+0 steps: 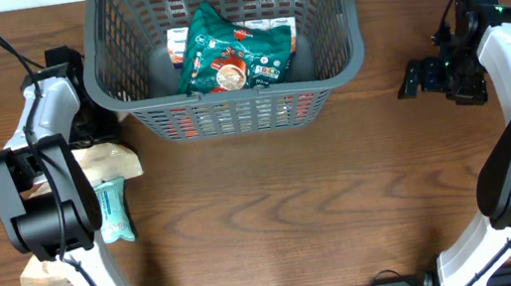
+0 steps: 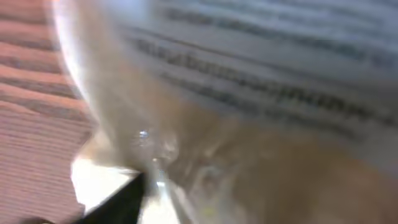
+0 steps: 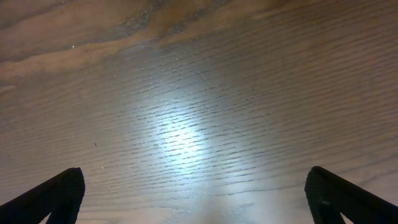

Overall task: Pack container
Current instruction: 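Reach the left gripper to the upper kraft pouch and grasp it, then lift the kraft pouch with the left gripper and drop it into the basket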

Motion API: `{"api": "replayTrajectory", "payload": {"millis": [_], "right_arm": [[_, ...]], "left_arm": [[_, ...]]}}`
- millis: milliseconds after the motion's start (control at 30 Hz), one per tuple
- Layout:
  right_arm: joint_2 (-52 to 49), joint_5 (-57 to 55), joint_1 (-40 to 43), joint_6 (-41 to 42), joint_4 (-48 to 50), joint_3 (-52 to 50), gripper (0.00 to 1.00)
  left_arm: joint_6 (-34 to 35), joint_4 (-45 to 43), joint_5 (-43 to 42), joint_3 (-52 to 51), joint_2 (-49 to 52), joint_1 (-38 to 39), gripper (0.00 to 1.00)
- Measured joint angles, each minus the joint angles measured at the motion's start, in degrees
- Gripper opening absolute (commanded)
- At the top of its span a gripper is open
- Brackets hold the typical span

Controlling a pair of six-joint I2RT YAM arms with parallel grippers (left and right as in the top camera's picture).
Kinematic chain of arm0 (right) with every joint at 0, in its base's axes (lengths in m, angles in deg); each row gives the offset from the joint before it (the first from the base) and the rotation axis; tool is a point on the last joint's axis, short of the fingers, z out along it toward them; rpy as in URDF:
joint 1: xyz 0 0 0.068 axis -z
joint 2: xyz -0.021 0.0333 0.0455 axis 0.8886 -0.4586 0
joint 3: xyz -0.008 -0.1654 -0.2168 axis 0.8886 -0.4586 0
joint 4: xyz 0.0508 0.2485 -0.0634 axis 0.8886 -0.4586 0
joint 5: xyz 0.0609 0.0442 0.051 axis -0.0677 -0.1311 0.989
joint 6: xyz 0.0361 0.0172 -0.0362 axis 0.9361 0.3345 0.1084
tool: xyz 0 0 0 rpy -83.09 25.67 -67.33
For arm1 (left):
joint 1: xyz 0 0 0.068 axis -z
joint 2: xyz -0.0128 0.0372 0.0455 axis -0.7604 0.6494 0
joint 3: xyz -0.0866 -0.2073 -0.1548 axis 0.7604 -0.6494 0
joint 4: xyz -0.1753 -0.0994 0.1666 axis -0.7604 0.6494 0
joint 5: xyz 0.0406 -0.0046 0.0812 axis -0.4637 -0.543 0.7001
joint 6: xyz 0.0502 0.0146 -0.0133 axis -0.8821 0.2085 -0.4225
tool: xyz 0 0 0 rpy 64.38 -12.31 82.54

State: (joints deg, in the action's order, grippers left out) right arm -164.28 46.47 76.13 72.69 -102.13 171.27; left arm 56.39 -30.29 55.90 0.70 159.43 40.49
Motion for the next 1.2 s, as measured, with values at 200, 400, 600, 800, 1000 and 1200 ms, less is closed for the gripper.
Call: {"api": "replayTrajectory", "payload": {"millis": [200, 400, 600, 800, 1000, 1200], "right_arm": [[0.0, -0.2, 0.0, 0.0, 0.0, 0.0, 0.99], [0.0, -0.4, 0.0, 0.0, 0.0, 0.0, 0.99], [0.0, -0.6, 0.0, -0.2, 0.0, 0.0, 0.99], [0.0, -0.6, 0.0, -0.4, 0.0, 0.0, 0.99], [0.0, -0.6, 0.0, -0.4, 0.0, 0.0, 0.99], [0.0, -0.6, 0.0, -0.4, 0.0, 0.0, 0.99]], "left_arm": [[0.0, 0.4, 1.0, 0.0, 0.0, 0.0, 0.06], [0.0, 1.9, 1.2, 0.0, 0.0, 0.0, 0.06], [0.3, 3.2, 1.2, 0.0, -0.7, 0.0, 0.06], [0.3, 3.4, 1.0, -0.5, -7.4, -0.9, 0.06], [0.3, 3.4, 1.0, -0.6, -20.4, -3.5, 0.06], [0.5, 3.5, 0.7, -0.5, -30.4, -4.9, 0.06]]}}
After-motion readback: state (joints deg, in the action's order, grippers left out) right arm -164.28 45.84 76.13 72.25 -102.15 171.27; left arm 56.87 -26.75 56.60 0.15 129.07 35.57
